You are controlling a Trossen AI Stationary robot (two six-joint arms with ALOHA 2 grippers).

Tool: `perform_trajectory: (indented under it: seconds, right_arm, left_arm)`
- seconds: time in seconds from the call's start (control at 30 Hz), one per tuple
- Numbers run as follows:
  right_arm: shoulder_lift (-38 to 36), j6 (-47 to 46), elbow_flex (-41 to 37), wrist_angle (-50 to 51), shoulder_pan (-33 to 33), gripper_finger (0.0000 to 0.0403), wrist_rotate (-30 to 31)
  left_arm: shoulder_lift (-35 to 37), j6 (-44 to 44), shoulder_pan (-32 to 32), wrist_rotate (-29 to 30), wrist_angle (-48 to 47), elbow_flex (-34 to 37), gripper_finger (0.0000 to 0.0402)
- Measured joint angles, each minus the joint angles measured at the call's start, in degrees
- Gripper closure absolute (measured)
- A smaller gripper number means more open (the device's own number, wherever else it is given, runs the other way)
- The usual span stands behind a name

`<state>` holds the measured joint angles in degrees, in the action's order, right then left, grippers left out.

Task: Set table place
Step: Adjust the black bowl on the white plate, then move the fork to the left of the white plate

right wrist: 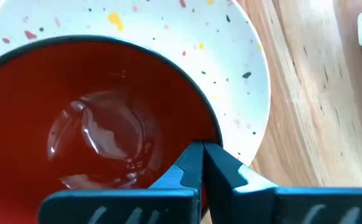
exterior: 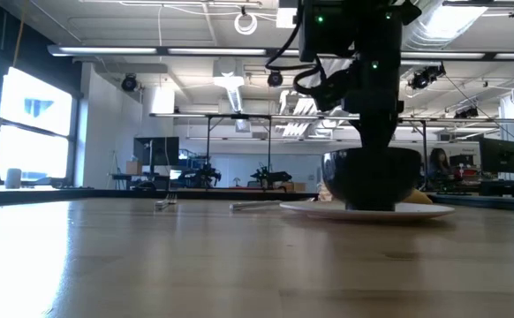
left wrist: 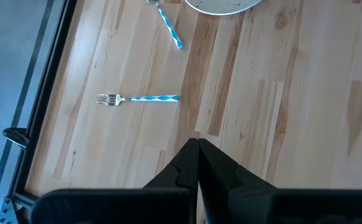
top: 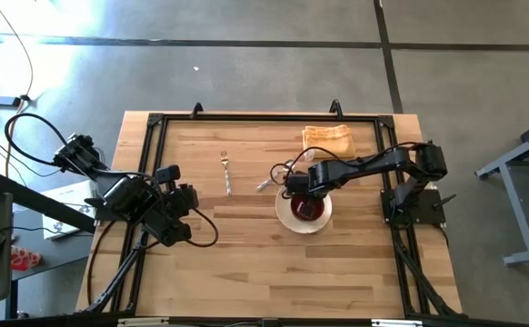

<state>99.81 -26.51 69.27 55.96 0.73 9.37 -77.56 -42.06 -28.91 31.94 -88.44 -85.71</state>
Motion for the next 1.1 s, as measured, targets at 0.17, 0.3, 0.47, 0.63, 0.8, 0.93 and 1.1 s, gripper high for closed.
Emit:
perform_trajectory:
  seconds: [0.17, 0.3, 0.47, 0.63, 0.8, 0.93, 1.1]
  right_arm:
    - [0.00, 0.85, 1.52, 0.13, 0.01, 0.0403, 2.53]
    - [0.00, 2.12, 3.96, 0.20, -0.09, 0.0403, 4.19]
    - [0.00, 2.58, 7.24, 0.54, 0.01, 0.0403, 4.57]
    - [0.00, 2.36, 11.59, 2.69, 1.39, 0.0403, 4.65]
    - [-1.34, 1.95, 15.57, 6.96, 2.13, 0.0403, 6.24]
    - [-5.35, 0.17, 16.87, 10.04, 2.32, 0.0403, 7.30]
    - [-12.53, -3.72, 16.97, 13.00, 2.46, 0.0403, 11.25]
  left_arm:
    - [0.00, 0.00, 0.00, 0.04, 0.00, 0.00, 0.0401]
    - [0.00, -0.02, 0.00, 0.09, 0.02, 0.00, 0.0402]
    - [0.00, -0.04, 0.00, 0.22, 0.02, 0.00, 0.0402]
    - [-0.52, -0.48, 0.00, 0.24, 0.10, 0.03, 0.0402]
    - [-1.18, -1.89, 0.13, 0.10, 4.40, 4.35, 0.0401]
    - [-1.13, -1.94, 2.86, -2.71, 10.75, 11.21, 0.0401]
    - [-0.98, -1.86, 9.07, -3.87, 16.35, 16.98, 0.0402]
